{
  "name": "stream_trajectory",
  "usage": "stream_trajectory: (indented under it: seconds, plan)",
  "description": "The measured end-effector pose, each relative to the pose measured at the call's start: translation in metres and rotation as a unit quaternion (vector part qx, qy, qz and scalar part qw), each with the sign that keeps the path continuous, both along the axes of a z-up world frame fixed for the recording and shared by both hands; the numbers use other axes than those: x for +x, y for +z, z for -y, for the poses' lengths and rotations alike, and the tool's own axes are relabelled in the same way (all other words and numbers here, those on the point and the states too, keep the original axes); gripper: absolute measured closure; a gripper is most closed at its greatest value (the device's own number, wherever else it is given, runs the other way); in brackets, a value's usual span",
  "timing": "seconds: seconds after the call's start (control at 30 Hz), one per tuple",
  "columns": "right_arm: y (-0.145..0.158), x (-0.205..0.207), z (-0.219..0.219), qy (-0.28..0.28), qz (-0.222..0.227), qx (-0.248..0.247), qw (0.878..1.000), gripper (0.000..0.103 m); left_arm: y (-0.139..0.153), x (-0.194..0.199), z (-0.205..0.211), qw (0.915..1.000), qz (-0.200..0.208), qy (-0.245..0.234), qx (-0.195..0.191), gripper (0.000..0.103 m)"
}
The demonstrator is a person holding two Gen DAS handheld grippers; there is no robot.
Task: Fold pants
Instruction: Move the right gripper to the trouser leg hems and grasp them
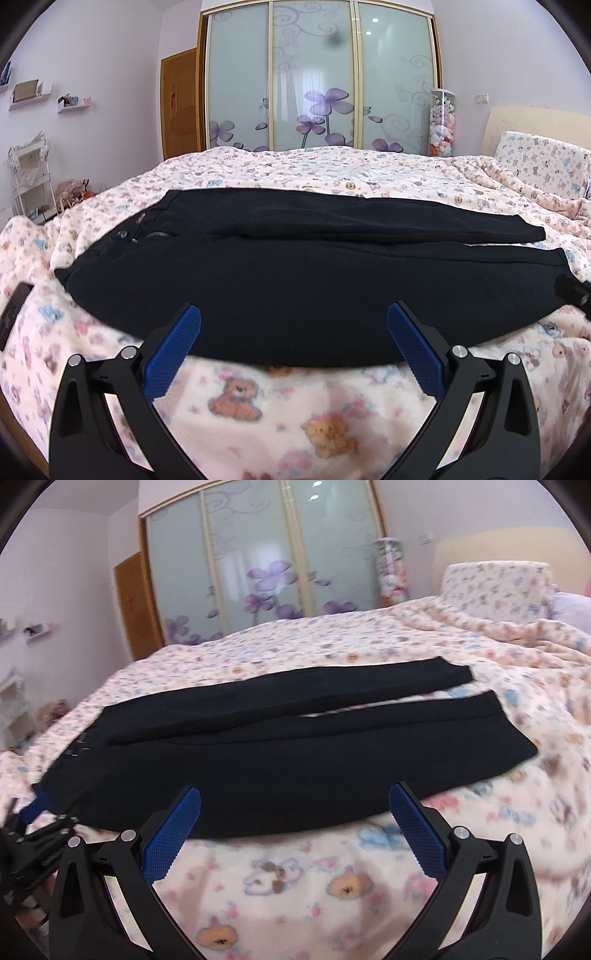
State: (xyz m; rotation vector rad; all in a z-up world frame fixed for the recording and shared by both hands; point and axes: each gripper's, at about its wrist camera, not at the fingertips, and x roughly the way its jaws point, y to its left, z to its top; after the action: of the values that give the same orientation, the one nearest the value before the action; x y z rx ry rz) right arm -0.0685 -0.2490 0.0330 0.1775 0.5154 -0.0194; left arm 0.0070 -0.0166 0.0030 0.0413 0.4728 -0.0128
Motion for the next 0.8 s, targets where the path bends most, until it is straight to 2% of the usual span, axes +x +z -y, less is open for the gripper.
stream_trajectory:
  seconds: [0.13, 0.23, 0.33, 0.4, 0.5, 0.63, 0.7, 0.77, 0.8]
  plan:
    - [0.021, 0.013, 0.018, 0.038, 0.009, 0.01, 0.999, 0.001, 0.025, 0.019, -0.001, 0.9996, 0.02, 0.004, -0.017, 0.002]
    - [0.039, 0.04, 0.051, 0.037, 0.003, 0.015, 0.999, 0.001, 0.041, 0.038, -0.006, 0.9985, 0.032, 0.01, -0.044, 0.002]
    - [0.05, 0.082, 0.095, 0.026, -0.02, 0.02, 0.999, 0.001, 0.045, 0.054, -0.004, 0.9972, 0.044, 0.026, -0.055, 0.002]
    - [0.05, 0.111, 0.123, 0.019, -0.036, 0.023, 0.999, 0.001, 0.039, 0.064, 0.0, 0.9965, 0.054, 0.044, -0.046, 0.002]
    - [0.044, 0.159, 0.174, 0.01, -0.066, 0.06, 0.996, 0.001, 0.027, 0.068, 0.005, 0.9956, 0.066, 0.062, -0.02, 0.002]
    - [0.032, 0.216, 0.239, -0.041, -0.083, 0.113, 0.989, 0.001, 0.021, 0.073, 0.01, 0.9964, 0.051, 0.067, 0.011, 0.002]
    - [0.026, 0.239, 0.264, -0.064, -0.083, 0.132, 0.986, 0.001, 0.017, 0.075, 0.01, 0.9967, 0.046, 0.065, 0.012, 0.002]
    - [0.02, 0.258, 0.282, -0.084, -0.09, 0.13, 0.984, 0.01, 0.014, 0.074, 0.01, 0.9968, 0.042, 0.067, 0.015, 0.002]
    - [0.017, 0.266, 0.288, -0.091, -0.094, 0.127, 0.983, 0.011, 0.013, 0.074, 0.011, 0.9967, 0.042, 0.067, 0.016, 0.002]
